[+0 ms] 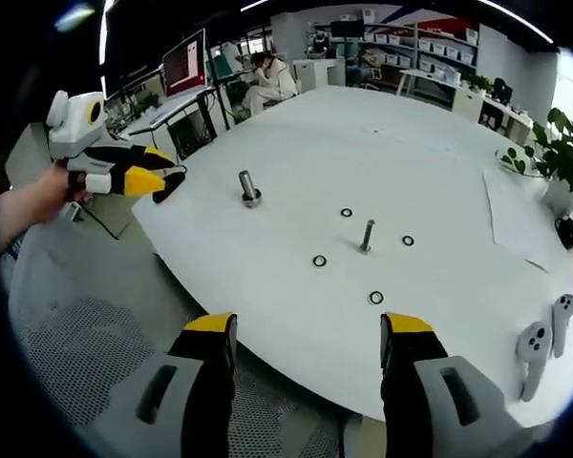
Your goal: Place the washer onto the threaded stud by aligning its center hole with the stud, sliding it down to the base, and recovering from edge contact or off-axis alignment until the washer reaches the visible bottom stop.
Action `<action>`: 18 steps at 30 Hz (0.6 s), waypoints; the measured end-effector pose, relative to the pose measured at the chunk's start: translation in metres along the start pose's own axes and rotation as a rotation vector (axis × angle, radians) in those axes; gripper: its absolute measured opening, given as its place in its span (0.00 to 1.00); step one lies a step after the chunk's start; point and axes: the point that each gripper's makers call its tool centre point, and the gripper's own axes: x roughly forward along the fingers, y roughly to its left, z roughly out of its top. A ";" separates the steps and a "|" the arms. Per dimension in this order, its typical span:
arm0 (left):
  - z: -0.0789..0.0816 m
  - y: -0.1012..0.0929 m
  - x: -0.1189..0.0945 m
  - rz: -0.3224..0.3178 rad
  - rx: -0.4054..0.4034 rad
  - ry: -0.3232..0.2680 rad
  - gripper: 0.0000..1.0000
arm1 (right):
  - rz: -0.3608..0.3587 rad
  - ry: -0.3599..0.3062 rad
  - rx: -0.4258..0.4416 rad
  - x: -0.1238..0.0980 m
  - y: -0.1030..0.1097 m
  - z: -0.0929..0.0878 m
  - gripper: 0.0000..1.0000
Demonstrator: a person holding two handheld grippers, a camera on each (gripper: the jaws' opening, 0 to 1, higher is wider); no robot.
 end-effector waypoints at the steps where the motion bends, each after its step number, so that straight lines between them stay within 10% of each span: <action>1: 0.000 -0.001 0.000 -0.002 0.004 0.000 0.33 | 0.000 0.002 0.008 0.000 -0.001 -0.001 0.63; 18: 0.001 -0.013 0.000 -0.061 -0.030 -0.006 0.35 | -0.039 -0.012 0.074 0.005 -0.011 -0.002 0.64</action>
